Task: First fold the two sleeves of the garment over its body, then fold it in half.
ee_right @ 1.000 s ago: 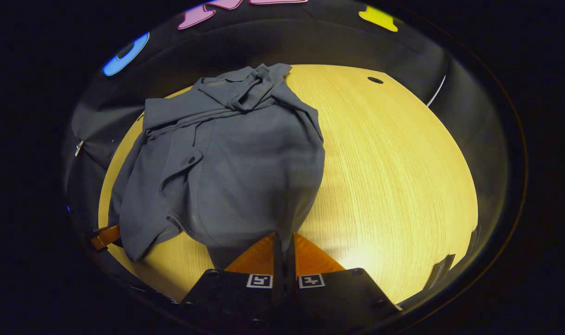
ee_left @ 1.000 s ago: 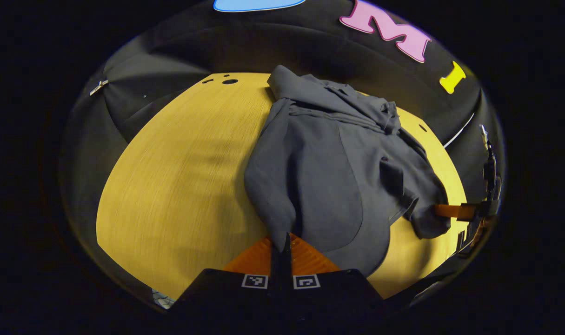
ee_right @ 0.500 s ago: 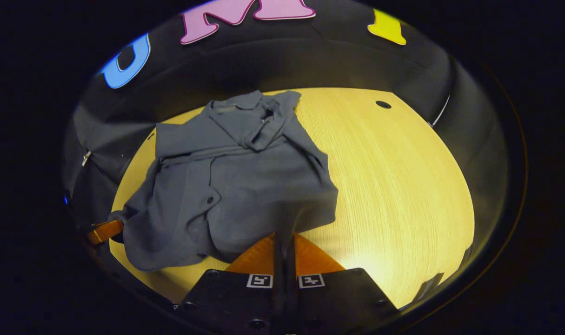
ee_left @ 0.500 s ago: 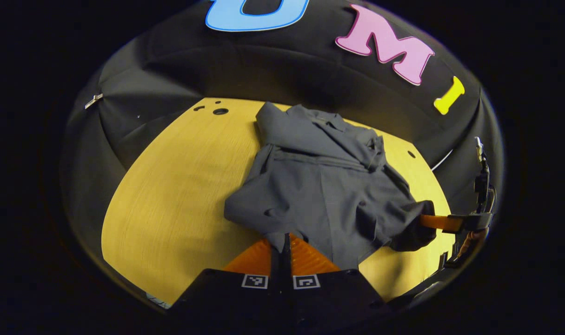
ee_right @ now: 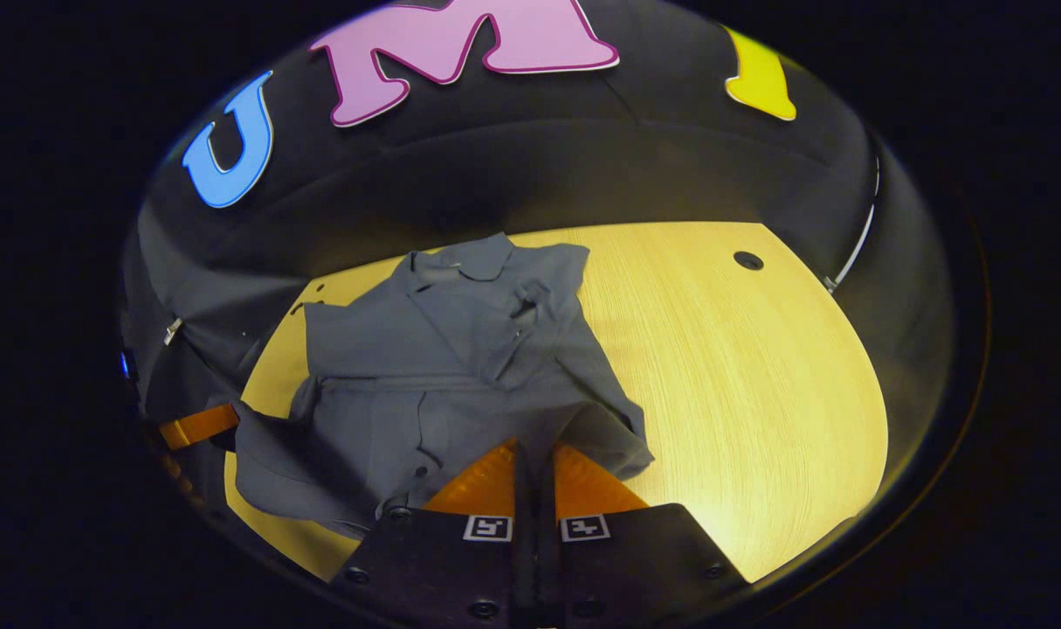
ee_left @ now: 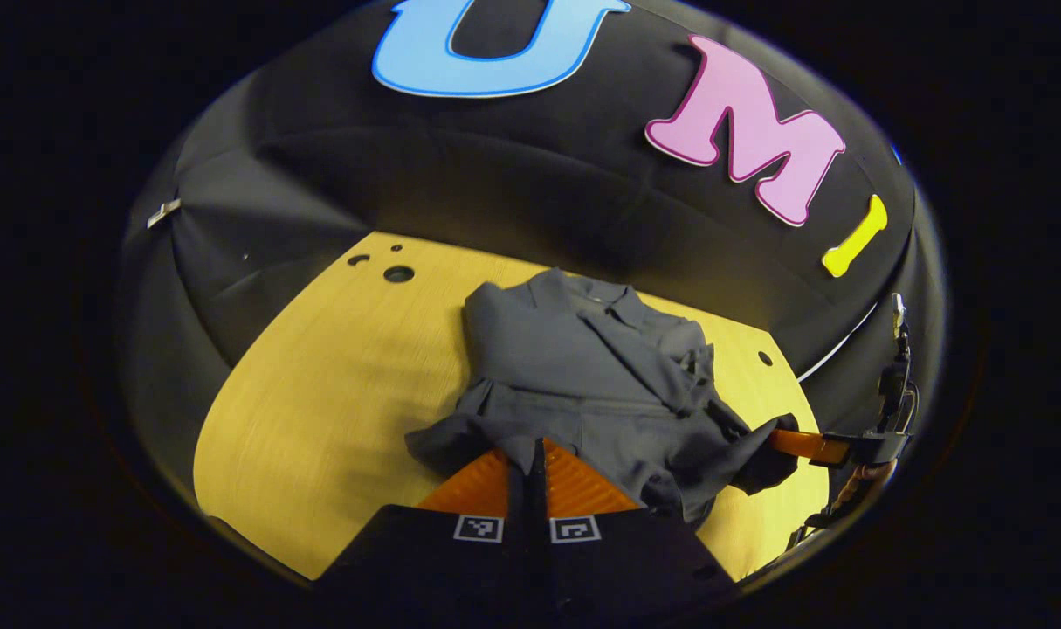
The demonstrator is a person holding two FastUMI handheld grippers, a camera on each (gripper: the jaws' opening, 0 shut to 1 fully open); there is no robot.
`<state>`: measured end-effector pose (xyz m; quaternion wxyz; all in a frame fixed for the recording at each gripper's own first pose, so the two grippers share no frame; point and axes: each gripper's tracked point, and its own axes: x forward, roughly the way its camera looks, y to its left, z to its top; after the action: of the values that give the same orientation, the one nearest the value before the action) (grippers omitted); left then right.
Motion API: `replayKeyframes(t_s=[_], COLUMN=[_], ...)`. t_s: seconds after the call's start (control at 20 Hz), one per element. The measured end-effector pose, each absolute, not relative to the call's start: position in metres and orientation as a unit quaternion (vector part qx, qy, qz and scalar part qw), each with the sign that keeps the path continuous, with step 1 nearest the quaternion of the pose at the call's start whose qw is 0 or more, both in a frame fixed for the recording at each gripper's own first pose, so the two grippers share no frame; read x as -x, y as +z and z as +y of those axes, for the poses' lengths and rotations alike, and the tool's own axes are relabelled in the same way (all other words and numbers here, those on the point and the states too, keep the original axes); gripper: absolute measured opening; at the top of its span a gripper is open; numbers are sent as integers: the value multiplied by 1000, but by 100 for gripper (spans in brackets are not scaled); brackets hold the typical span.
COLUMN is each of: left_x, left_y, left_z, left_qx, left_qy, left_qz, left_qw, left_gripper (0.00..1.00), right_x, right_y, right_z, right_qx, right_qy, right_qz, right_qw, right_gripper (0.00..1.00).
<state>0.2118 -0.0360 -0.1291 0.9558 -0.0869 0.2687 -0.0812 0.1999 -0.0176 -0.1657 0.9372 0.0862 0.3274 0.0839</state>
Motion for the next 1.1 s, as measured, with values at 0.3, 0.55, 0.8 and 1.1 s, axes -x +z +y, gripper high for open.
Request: replayKeyframes(t_s=[0.3,0.55,0.8,1.1], left_x=[-279,-341,-419,-495], left_y=[-76,-47,-32,-69], left_z=[-51,-55,-37,-21], left_qx=[67,62,60,76], left_qy=[-102,-112,-93,-76], left_qz=[215,175,138,137], left_qw=[969,976,984,985], left_gripper=[5,5,5,5], right_x=[-274,-336,-400,-468], right_y=[-119,-79,-64,-80], right_z=[-18,-14,-7,-12], right_qx=[-91,-94,-101,-113], right_qy=[80,75,64,28], right_qz=[274,226,190,160], right_qw=[954,967,974,980], right_gripper=[5,5,5,5])
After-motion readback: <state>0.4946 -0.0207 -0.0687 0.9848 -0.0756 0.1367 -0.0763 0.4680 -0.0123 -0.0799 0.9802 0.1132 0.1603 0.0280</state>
